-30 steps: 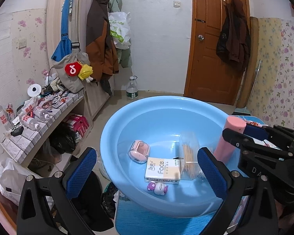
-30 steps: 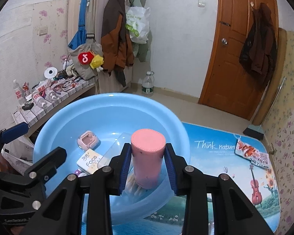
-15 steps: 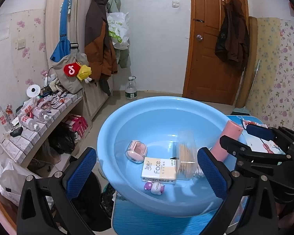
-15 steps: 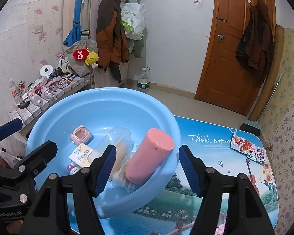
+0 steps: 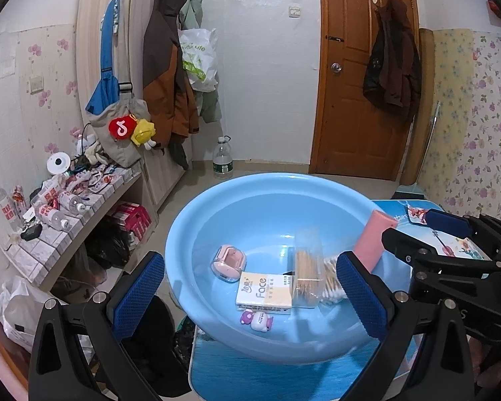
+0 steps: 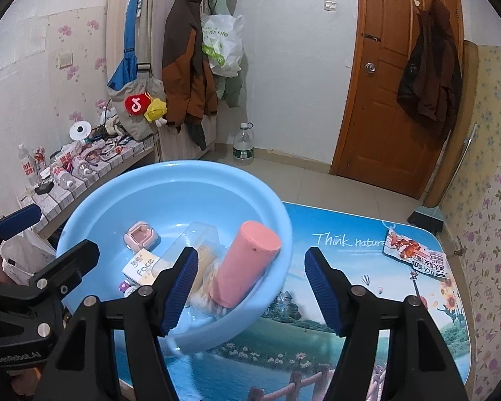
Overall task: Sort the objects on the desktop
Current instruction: 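Withdraw both grippers from the basin back over the table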
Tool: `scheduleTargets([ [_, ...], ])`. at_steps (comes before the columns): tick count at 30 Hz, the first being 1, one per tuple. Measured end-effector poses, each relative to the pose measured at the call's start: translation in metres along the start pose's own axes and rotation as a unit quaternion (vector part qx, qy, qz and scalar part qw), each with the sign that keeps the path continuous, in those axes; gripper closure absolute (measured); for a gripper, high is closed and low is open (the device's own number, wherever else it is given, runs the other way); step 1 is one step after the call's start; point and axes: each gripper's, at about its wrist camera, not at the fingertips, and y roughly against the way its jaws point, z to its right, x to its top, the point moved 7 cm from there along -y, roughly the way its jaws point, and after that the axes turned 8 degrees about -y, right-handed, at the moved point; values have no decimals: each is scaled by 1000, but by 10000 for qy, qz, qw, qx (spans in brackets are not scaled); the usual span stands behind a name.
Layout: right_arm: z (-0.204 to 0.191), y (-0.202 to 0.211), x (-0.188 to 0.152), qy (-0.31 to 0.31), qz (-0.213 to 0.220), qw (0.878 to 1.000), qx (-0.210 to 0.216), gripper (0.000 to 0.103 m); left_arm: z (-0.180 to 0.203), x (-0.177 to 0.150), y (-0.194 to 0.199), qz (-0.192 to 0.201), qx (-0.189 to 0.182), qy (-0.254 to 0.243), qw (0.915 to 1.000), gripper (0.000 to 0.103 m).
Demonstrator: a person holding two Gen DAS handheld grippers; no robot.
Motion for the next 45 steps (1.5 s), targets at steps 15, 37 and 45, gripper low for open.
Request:
scheduleTargets([
  [15, 17, 53, -11, -194, 205, 9994, 181, 35, 18, -1, 38, 117, 56, -84, 9999, 0],
  [37, 51, 114, -27, -504, 391, 9977, 213, 33, 44, -7, 67, 167, 66, -252, 9995, 0],
  [45, 52, 118, -27, -529, 395, 9976, 211, 33, 50, -3, 70, 193, 54, -278, 9994, 0],
])
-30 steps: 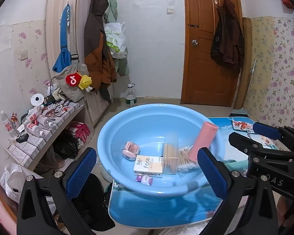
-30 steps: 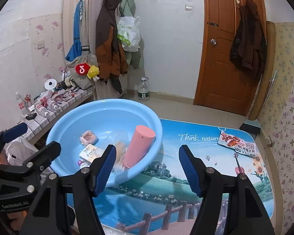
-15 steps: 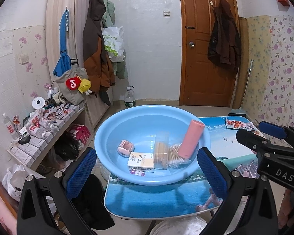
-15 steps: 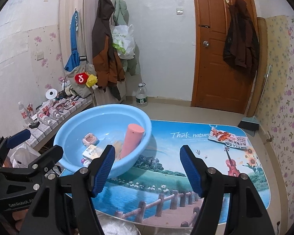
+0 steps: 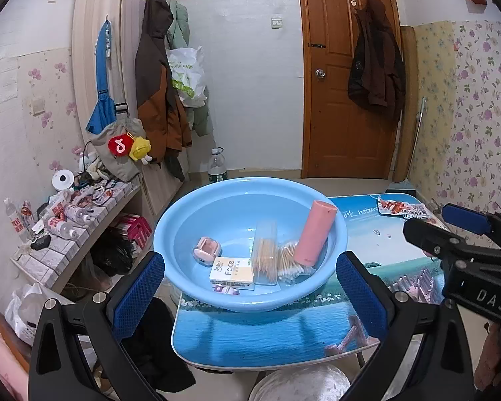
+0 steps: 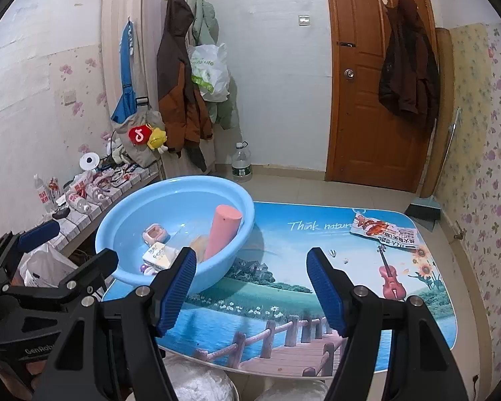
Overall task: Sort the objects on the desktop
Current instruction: 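Withdraw both grippers from the basin back over the table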
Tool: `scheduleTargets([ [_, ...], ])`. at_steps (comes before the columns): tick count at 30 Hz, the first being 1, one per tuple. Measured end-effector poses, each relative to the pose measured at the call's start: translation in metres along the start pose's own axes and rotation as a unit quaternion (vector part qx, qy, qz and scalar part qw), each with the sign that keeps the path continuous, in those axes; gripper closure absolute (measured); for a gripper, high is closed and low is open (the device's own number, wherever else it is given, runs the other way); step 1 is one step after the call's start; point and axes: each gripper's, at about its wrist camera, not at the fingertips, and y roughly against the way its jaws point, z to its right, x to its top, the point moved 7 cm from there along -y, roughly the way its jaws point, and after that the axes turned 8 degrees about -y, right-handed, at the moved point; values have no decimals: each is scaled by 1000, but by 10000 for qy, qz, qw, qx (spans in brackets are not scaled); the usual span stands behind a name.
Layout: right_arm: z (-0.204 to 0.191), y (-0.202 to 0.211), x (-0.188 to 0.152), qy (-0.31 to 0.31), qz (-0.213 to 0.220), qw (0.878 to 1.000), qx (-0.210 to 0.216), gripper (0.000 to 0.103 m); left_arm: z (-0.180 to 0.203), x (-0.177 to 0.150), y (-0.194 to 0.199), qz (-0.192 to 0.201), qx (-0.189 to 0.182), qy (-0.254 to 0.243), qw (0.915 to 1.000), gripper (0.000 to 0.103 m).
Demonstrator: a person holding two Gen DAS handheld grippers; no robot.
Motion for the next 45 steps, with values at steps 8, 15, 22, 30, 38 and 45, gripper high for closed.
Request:
scheduleTargets([
  [8, 0, 0, 1, 17, 11, 10000, -5, 33, -2, 0, -1, -10, 5, 20, 10000, 0],
  [15, 1, -2, -1, 6, -16, 10000, 0, 33, 0, 0, -3, -18, -7, 14, 10000, 0],
  [22, 3, -8, -4, -24, -44, 10000, -40, 33, 1, -2, -5, -48, -15, 26, 10000, 0],
  [30, 10, -11, -5, -107, -23, 9998, -145, 33, 7, 0, -6, -27, -66, 21, 10000, 0],
  [38, 38, -4, 5, -170, 99, 9990, -404, 33, 36, 17, -10, 126, -229, -47, 9996, 0],
  [45, 85, 7, 17, -439, 247, 9965, -672, 33, 79, 40, -15, 283, -415, -296, 9983, 0],
])
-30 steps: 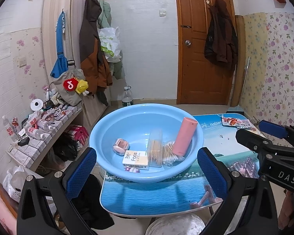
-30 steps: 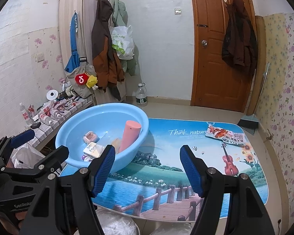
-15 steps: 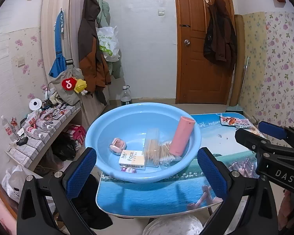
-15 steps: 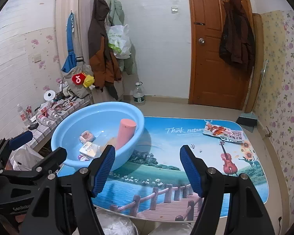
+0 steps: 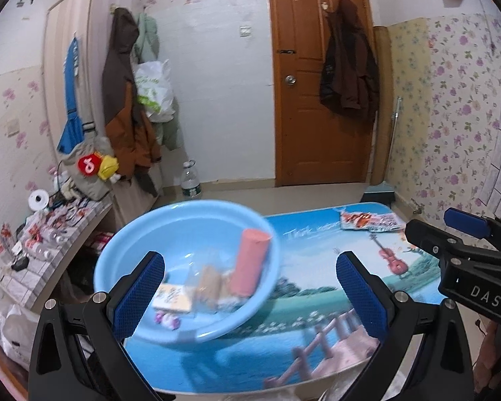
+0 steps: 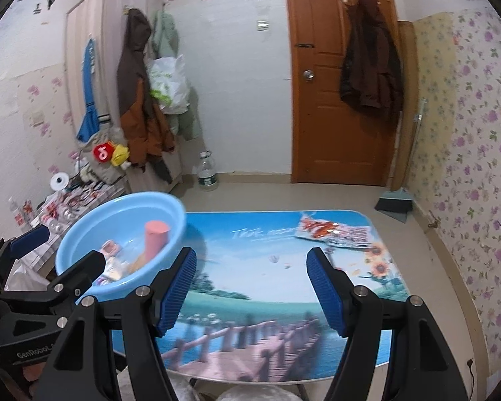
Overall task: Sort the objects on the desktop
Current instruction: 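Withdraw both grippers from the basin back over the table, then move the left gripper toward the red-printed snack packet on the mat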
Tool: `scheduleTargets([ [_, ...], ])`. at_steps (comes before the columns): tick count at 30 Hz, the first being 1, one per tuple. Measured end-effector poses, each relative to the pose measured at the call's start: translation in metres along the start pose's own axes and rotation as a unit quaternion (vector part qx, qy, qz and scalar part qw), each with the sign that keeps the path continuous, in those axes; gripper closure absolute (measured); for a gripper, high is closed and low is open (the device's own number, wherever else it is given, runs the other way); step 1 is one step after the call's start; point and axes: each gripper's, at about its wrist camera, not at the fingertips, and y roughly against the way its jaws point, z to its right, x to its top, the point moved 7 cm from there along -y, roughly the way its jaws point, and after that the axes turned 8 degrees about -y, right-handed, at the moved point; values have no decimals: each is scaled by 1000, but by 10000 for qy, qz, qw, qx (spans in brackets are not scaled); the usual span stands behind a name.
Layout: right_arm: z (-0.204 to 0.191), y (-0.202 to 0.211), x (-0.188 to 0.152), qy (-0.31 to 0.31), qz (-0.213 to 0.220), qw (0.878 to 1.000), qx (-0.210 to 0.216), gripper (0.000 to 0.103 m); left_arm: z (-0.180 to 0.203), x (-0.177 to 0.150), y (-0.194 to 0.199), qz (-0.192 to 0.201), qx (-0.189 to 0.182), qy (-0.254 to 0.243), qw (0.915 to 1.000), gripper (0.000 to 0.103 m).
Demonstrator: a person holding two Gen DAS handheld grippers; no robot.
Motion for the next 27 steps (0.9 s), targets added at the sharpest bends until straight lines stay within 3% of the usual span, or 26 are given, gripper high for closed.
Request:
scheduleTargets([
  [14, 95, -17, 3, -323, -221, 9982, -465, 33, 76, 15, -39, -167, -449, -220, 9986, 0],
  [27, 131, -50, 2, -441, -365, 9966, -598, 33, 110, 22, -75, -293, -524, -392, 9974, 0],
])
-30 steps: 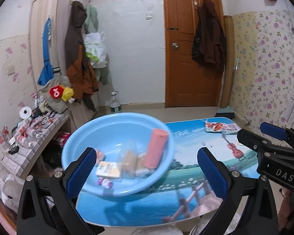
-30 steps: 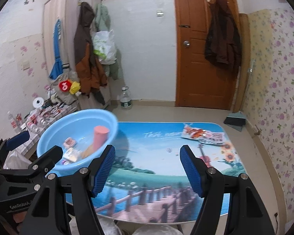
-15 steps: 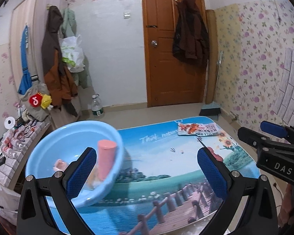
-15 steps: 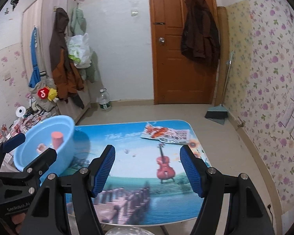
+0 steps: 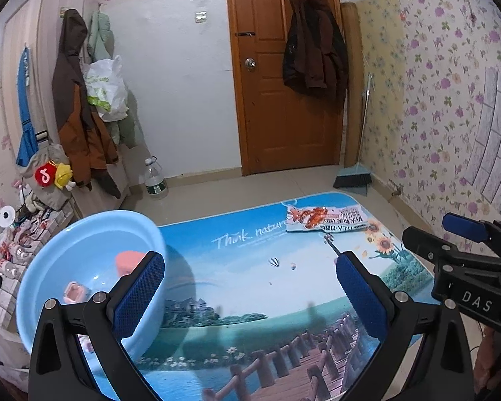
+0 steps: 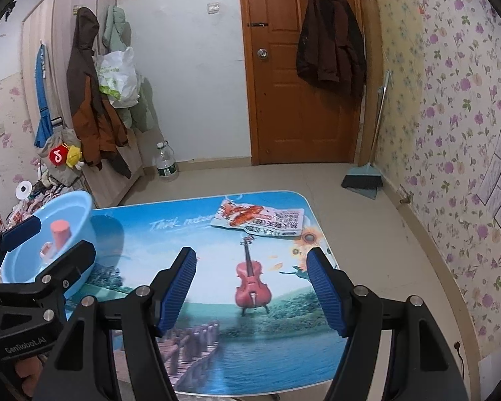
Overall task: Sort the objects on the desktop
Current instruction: 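Move the left gripper toward the red-printed snack packet on the mat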
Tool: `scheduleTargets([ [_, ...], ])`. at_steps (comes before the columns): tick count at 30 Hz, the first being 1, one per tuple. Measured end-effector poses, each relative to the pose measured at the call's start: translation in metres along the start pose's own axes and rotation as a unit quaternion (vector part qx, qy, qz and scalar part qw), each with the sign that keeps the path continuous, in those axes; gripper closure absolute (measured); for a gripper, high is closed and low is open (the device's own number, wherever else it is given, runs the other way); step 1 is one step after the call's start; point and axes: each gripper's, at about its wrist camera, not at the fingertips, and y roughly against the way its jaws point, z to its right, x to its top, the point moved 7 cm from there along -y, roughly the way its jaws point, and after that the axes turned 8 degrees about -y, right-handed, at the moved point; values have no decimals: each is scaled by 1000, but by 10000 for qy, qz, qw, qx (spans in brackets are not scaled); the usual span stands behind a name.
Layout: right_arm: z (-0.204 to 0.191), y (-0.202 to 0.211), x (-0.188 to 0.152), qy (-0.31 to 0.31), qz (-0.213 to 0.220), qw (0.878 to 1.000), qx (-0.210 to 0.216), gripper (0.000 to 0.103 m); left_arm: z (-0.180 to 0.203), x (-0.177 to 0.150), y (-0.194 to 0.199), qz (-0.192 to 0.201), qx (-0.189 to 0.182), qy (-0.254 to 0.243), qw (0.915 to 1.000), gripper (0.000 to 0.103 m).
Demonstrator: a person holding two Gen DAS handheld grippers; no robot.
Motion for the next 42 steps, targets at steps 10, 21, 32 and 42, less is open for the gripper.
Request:
scheduleTargets([
  [10, 33, -46, 13, -157, -158, 9995, -204, 33, 15, 12, -50, -200, -43, -94, 9997, 0],
  [21, 68, -103, 39, -238, -311, 9982, -448, 33, 29, 37, -116, -315, -147, -109, 9993, 0],
  [32, 78, -168, 47, -198, -551, 9968, -539, 33, 27, 43, -180, -536, -191, -18, 9984, 0],
  [42, 85, -195, 41, -215, -701, 9956, -589, 33, 31, 34, -214, -788, -244, 26, 9966, 0],
])
